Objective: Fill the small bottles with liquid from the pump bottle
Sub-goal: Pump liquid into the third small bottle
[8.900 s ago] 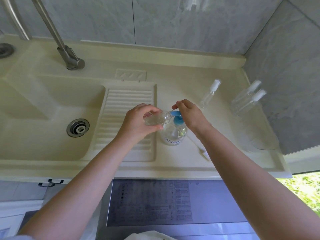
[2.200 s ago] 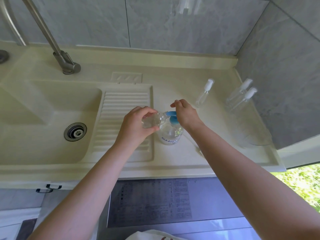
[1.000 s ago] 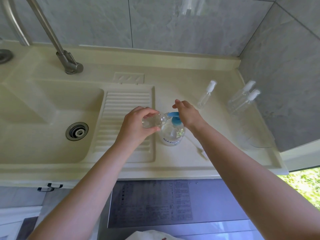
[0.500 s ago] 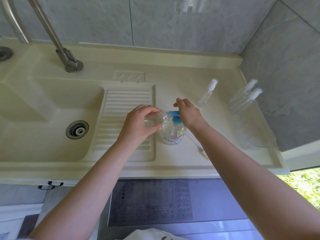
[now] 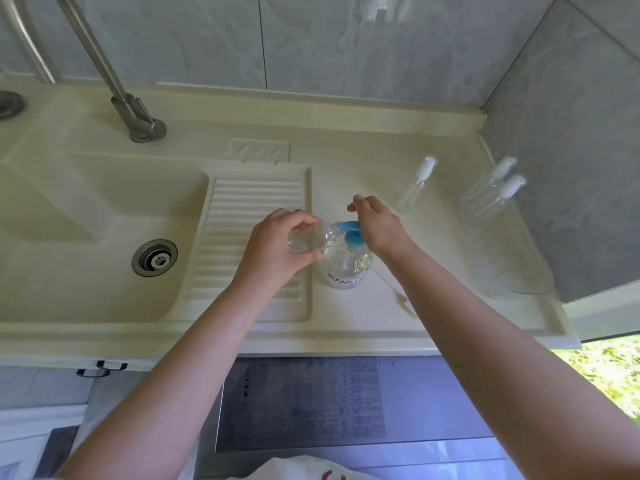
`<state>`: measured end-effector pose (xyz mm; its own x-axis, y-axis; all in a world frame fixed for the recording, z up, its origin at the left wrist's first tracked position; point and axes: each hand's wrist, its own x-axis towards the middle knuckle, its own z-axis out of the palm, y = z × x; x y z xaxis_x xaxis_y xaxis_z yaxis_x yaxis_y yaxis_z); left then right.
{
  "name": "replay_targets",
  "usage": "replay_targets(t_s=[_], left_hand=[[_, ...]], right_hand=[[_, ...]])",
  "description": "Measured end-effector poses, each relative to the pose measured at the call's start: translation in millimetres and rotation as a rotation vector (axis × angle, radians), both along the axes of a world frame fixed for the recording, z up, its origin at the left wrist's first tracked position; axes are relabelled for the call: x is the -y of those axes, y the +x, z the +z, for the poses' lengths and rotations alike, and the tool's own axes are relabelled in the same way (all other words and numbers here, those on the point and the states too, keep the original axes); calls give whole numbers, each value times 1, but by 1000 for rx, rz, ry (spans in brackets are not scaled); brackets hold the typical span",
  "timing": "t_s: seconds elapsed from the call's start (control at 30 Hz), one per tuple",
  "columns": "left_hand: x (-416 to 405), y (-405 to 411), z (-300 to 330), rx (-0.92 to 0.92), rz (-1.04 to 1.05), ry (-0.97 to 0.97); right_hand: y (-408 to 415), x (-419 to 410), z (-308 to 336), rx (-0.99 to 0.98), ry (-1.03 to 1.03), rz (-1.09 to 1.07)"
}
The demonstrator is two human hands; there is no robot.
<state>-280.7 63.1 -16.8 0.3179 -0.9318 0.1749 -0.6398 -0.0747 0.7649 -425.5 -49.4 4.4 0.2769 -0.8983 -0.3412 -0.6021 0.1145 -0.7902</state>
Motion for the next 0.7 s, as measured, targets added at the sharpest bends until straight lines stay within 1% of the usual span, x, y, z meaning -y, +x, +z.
replay_targets(t_s=[0.1, 0.2, 0.37, 0.4, 0.57, 0.7], left_hand=[[-1, -1, 0, -11, 3, -4], [-2, -2, 0, -17, -1, -5], [-2, -3, 0, -17, -7, 13], [-3, -3, -1, -15, -8, 15], [-3, -4, 1, -36, -1, 11], [-4, -5, 2, -32, 5, 1]], right_hand=[[-2, 2, 0, -7, 40, 14], [-1, 2, 0, 1, 4, -2], [4, -8, -3, -139, -198, 43], [3, -8, -3, -130, -193, 33], [-4, 0, -1, 16, -8, 6], [-3, 2, -2, 18, 0, 11]])
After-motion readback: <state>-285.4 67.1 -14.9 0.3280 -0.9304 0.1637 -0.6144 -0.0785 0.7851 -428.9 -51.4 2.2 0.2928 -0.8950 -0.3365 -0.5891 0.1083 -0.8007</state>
